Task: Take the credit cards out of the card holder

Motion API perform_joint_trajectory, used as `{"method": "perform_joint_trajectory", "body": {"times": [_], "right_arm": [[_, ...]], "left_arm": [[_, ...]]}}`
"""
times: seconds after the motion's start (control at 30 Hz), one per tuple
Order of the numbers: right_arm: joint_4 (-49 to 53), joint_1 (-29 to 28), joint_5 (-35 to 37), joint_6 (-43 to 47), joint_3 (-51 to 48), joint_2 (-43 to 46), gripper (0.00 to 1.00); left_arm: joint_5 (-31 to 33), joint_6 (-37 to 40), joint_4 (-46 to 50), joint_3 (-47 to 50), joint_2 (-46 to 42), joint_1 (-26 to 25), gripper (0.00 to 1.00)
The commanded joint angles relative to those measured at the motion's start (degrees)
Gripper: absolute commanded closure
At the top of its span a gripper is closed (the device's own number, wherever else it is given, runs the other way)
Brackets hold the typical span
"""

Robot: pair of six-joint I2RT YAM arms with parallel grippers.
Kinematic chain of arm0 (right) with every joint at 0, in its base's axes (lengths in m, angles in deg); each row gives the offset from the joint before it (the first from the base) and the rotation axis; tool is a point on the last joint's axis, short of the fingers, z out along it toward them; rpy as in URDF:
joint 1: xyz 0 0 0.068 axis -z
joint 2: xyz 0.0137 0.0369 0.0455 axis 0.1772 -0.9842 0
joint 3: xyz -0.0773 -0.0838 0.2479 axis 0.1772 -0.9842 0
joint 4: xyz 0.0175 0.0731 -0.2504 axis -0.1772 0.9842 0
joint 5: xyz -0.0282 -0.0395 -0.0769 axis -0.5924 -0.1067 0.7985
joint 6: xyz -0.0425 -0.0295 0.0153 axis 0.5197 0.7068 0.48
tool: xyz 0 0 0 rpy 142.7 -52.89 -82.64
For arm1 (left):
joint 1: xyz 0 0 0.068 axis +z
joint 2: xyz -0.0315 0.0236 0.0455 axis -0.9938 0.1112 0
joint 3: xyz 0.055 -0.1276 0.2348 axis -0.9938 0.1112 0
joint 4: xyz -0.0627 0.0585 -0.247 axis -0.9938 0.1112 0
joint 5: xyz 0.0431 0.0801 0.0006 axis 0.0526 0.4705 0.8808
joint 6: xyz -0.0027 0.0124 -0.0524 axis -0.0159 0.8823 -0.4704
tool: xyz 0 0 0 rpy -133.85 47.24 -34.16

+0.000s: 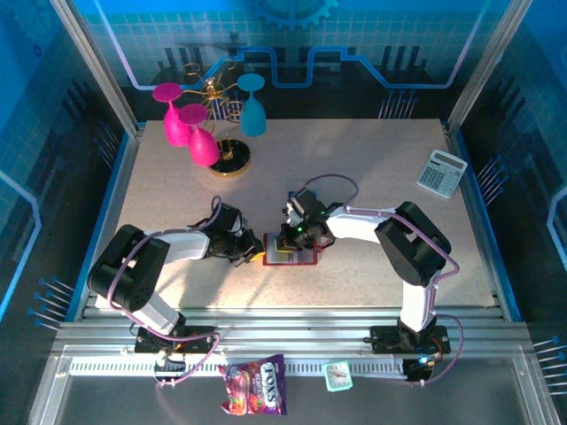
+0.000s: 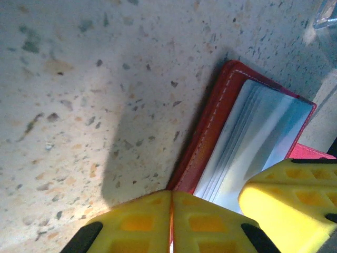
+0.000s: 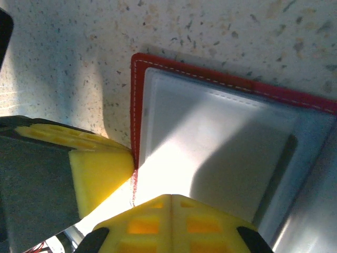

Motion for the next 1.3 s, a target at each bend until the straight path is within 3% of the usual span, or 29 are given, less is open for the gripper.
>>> {"method": "perform_joint_trajectory", "body": {"times": [0.0, 0.43, 0.83, 1.1, 1.27], "right_arm": [[2.4, 0.8, 1.1, 0.0, -0.4, -0.8, 0.9], [3.4, 2.1, 2.5, 0.3, -1.9, 1.6, 0.75], [-7.5, 3.9, -2.9, -2.3, -7.4, 2.3, 0.74], [-12.9, 4.9, -5.9, -3.2, -10.4, 2.2, 0.75], [-15.8, 5.5, -7.3, -3.6, -11.6, 2.2, 0.76]], "left_arm": [[-0.2, 1.6, 3.2, -0.8, 1.1, -0.1, 0.9], [0.2, 2.5, 5.9, -2.6, 2.2, 0.1, 0.91], [0.8, 2.4, 9.4, -6.6, -1.4, 0.0, 0.88], [-1.8, -3.2, 4.0, -7.0, -1.8, -2.0, 0.83], [-0.2, -5.2, 3.0, -7.3, 0.4, -3.5, 0.8]]}}
